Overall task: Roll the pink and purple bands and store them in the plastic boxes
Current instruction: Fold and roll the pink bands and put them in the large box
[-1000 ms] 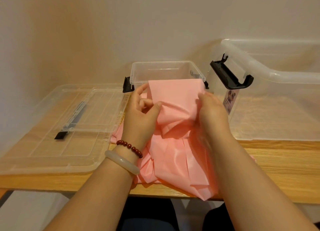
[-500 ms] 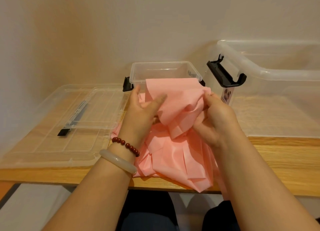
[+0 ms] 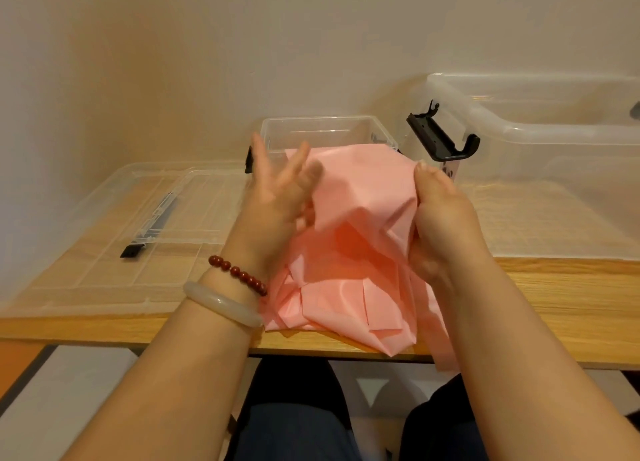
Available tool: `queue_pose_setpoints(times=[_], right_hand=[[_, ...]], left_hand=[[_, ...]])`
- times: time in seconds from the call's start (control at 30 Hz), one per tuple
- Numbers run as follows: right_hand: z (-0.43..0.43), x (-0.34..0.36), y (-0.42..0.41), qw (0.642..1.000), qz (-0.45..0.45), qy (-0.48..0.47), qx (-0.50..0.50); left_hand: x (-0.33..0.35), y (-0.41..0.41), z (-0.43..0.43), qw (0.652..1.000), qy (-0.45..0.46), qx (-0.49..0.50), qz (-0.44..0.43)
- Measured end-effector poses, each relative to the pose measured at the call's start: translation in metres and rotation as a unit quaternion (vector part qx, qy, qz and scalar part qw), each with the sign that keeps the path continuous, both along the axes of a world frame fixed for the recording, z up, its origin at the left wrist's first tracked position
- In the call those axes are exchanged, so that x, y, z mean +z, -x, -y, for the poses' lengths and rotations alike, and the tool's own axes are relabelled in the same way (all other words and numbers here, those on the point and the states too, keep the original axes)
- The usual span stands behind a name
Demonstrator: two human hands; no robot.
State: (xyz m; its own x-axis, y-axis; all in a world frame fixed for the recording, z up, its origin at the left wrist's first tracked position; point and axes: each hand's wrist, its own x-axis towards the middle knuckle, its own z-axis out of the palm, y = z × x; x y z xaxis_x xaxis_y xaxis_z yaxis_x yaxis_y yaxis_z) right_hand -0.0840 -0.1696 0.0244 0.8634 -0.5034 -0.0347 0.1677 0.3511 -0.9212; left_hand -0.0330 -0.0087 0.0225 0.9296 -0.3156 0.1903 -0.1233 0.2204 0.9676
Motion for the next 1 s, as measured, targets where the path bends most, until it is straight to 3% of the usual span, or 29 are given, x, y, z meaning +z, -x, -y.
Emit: queue_pose_setpoints(times=[0.07,0.13,0.2,0.33,0.4,0.5,0.57,0.63,0.7,0.73,0.87,1.0], right_hand=[[0.0,0.003,0.003,0.998,0.003,-0.047,0.042],[0.0,0.003,0.01,0.995,-0.001,-0.043,0.093],[0.001,0.001,0.015,0.993,0.033,-0.03,0.109],[0.004,0.002,0.017,0.995,0.079,-0.067,0.011],[0.005,0.002,0.017,0.996,0.064,-0.051,-0.039],[0.0,-0.003,0.019,0.997,0.026,-0.069,-0.005],[0.001,-0.012,0.018,0.995,-0.07,0.055,0.053],[-0.003,-0.016,0.021,0.958,-0.152,0.23,0.079],[-0.004,-0.016,0.022,0.927,-0.154,0.338,0.056],[-0.003,-0.014,0.021,0.928,-0.127,0.348,0.035],[0.004,0.001,0.016,0.969,0.013,0.243,-0.052],[0.006,0.015,-0.004,0.992,0.027,0.095,-0.077]], left_hand=[[-0.01,0.007,0.0,0.989,-0.138,-0.05,0.017],[-0.02,0.015,0.001,0.985,-0.166,-0.04,0.028],[-0.026,0.012,0.001,0.994,-0.101,0.007,0.035],[-0.018,0.003,-0.008,0.997,0.026,0.074,0.017],[-0.012,0.008,-0.009,0.999,0.03,0.04,0.007],[-0.012,0.016,-0.006,0.995,0.077,-0.041,-0.051],[-0.012,0.016,-0.004,0.99,0.109,-0.054,-0.073],[-0.009,0.014,-0.004,0.988,0.127,-0.054,-0.071],[-0.004,0.01,-0.005,0.989,0.129,-0.049,-0.059],[-0.002,0.008,-0.005,0.99,0.125,-0.042,-0.054],[0.002,-0.002,-0.008,0.995,0.1,0.001,0.0],[-0.001,-0.008,-0.009,0.994,0.101,0.011,0.044]])
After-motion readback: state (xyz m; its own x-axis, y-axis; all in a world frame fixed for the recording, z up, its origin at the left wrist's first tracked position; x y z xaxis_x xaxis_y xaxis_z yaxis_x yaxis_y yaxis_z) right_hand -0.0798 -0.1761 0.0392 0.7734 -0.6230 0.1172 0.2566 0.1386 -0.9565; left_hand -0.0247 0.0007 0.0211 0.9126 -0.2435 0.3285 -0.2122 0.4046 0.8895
